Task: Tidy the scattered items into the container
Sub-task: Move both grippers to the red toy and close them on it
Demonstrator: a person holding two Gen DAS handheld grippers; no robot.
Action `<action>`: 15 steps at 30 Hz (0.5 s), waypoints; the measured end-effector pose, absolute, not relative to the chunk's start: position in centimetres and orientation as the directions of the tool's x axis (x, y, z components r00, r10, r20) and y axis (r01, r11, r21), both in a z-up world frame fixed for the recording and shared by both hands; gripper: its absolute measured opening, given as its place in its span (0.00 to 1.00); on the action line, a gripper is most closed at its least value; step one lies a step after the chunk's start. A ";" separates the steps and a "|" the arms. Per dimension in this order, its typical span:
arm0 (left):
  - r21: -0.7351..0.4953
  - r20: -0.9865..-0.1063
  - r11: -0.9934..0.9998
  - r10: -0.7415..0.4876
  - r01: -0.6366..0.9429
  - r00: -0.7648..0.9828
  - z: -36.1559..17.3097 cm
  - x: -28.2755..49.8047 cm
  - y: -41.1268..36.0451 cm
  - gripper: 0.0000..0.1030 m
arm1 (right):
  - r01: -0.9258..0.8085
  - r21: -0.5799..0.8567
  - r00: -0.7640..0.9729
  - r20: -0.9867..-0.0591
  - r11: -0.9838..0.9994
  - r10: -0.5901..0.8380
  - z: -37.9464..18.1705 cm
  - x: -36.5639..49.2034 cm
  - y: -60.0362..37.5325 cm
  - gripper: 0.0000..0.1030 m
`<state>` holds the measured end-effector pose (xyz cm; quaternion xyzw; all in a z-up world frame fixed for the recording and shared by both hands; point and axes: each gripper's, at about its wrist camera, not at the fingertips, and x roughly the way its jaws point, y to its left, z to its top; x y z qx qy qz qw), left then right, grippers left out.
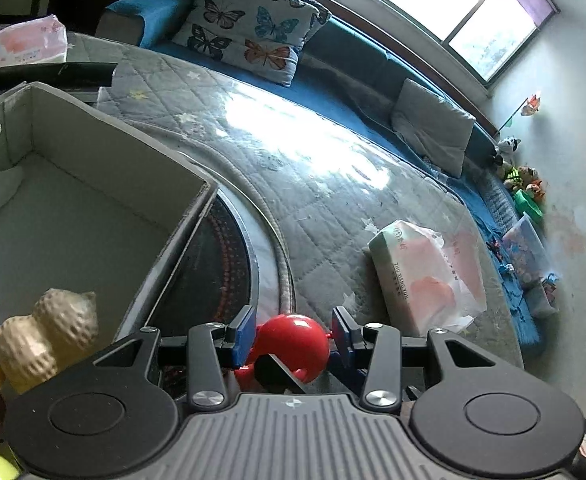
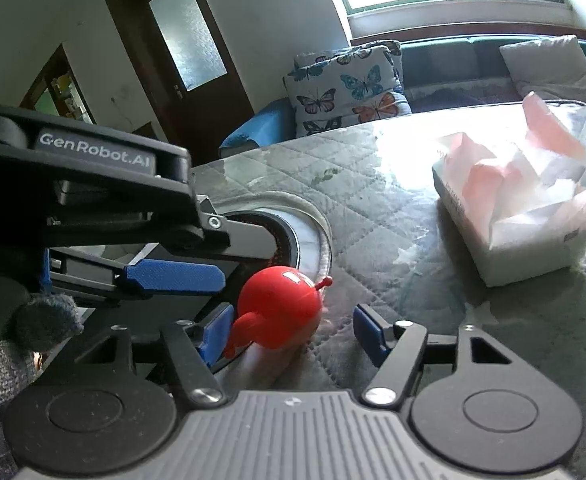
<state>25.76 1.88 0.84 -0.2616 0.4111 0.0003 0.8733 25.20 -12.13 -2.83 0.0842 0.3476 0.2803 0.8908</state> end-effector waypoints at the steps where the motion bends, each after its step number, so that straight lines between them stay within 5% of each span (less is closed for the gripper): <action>1: -0.455 -0.721 0.864 -0.215 -0.216 0.659 0.7 25.9 1.8 0.43 | -0.444 0.346 0.599 -0.571 0.827 0.561 -2.9 25.3 -12.1 0.62; 15: -0.455 -0.735 0.864 -0.229 -0.214 0.638 -0.4 26.1 1.5 0.43 | -0.461 0.365 0.574 -0.572 0.809 0.585 -2.9 25.2 -11.6 0.47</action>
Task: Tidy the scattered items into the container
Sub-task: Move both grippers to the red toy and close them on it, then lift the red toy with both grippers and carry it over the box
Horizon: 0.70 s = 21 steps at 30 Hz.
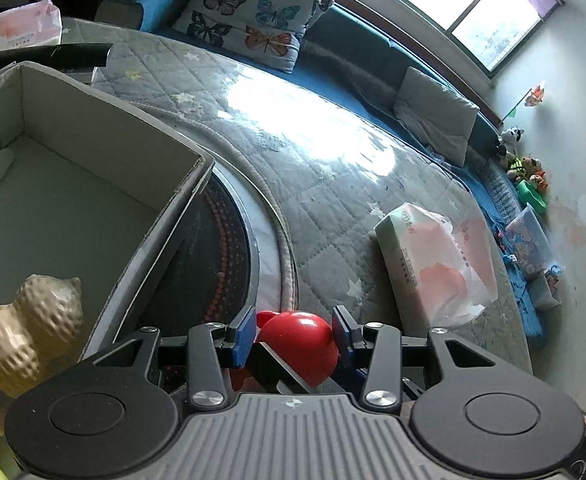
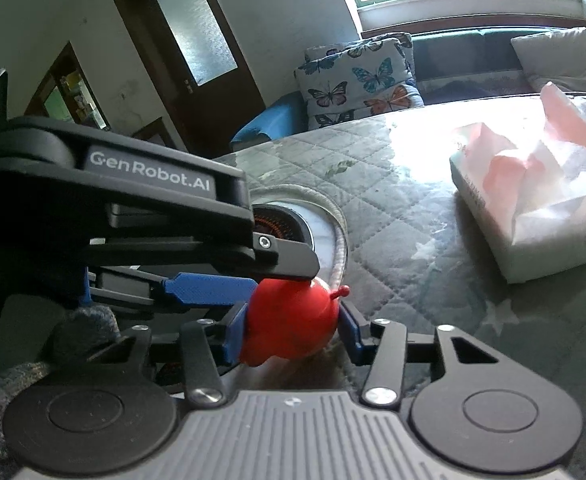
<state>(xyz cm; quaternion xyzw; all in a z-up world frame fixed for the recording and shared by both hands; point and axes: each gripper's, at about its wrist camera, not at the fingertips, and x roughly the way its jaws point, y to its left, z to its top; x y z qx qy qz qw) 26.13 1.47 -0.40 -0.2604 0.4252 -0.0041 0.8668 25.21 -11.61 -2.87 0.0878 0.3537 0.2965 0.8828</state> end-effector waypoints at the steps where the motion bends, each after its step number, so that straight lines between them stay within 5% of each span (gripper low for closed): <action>1: -0.455 -0.734 0.865 -0.230 -0.211 0.639 -0.4 26.1 1.5 0.43 | -0.459 0.366 0.575 -0.572 0.809 0.585 -2.8 25.1 -11.6 0.47; 21: -0.493 -0.632 0.858 -0.238 -0.146 0.737 4.7 18.7 2.8 0.41 | -0.520 0.325 0.622 -0.490 0.790 0.611 1.9 19.5 -11.4 0.47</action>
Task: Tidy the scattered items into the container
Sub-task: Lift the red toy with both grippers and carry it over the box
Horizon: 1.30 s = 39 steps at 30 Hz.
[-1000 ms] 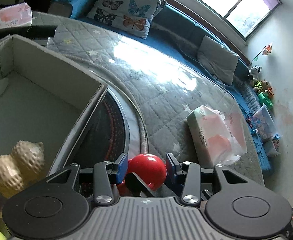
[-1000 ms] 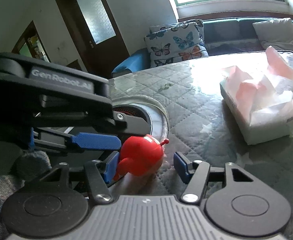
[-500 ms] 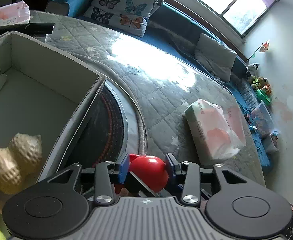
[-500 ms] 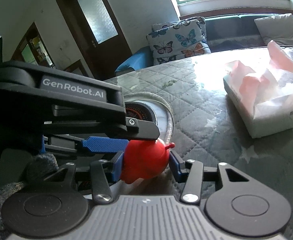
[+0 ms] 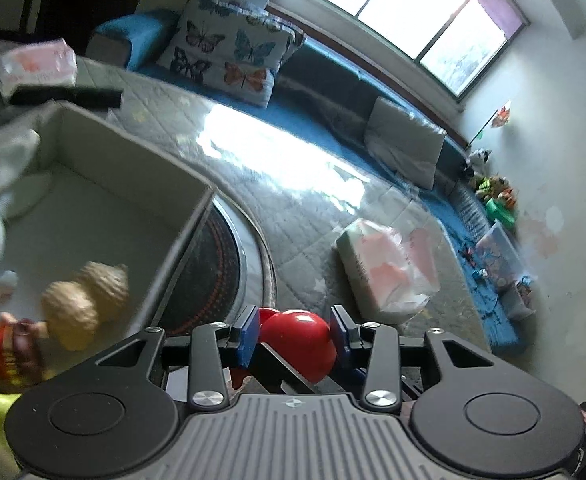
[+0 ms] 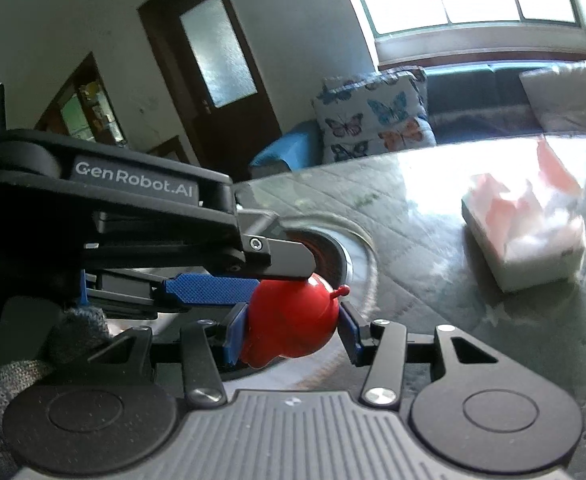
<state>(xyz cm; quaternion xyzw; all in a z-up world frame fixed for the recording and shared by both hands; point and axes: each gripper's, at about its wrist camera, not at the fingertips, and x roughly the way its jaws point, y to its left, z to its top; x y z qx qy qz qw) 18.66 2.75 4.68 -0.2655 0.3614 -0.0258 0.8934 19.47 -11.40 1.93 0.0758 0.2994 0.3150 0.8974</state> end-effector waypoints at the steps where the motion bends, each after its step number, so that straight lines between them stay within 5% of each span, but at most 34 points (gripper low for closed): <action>1: -0.493 -0.623 0.857 -0.231 -0.147 0.747 5.2 18.0 3.2 0.41 | -0.532 0.319 0.622 -0.482 0.784 0.618 2.4 19.1 -11.1 0.47; 14: -0.506 -0.579 0.822 -0.100 -0.260 0.809 7.8 9.5 12.0 0.41 | -0.714 0.289 0.491 -0.442 0.637 0.751 5.9 15.3 -2.3 0.47; 39: -0.548 -0.623 0.739 -0.048 -0.392 0.781 4.3 4.9 21.0 0.39 | -0.842 0.185 0.331 -0.566 0.507 0.755 3.0 12.8 8.7 0.47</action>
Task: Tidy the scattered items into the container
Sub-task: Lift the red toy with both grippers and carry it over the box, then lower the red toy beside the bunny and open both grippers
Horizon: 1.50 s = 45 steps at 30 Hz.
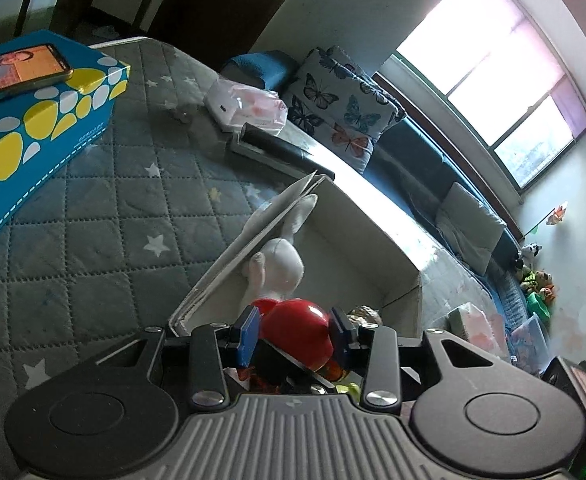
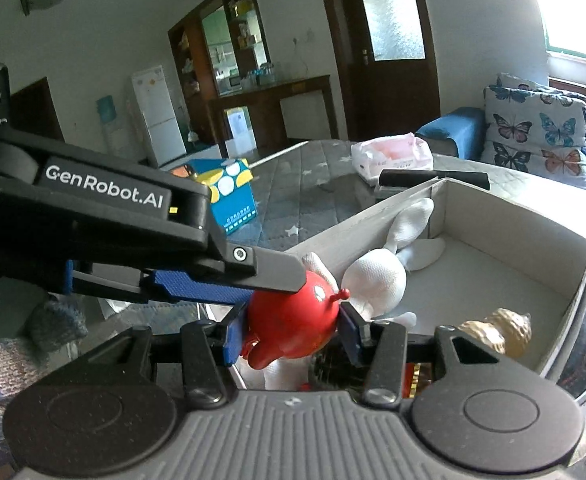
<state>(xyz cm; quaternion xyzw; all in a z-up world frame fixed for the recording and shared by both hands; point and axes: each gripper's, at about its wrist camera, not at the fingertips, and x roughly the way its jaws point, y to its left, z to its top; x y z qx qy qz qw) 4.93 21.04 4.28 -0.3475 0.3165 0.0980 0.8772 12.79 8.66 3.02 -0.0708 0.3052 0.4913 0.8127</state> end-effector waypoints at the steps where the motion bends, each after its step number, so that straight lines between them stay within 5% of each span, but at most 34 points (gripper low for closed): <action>1: -0.548 -0.624 0.737 -0.047 -0.395 0.780 4.1 4.9 21.2 0.39 | -0.846 0.179 0.326 -0.572 0.503 0.752 3.0 12.8 8.9 0.47; 31: -0.520 -0.609 0.753 0.004 -0.403 0.793 4.8 2.9 21.2 0.39 | -0.848 0.196 0.306 -0.577 0.493 0.757 3.3 11.9 8.8 0.49; 45: -0.414 -0.590 0.840 0.045 -0.350 0.806 6.1 2.3 17.5 0.39 | -0.818 0.181 0.384 -0.536 0.546 0.752 4.4 10.8 4.4 0.82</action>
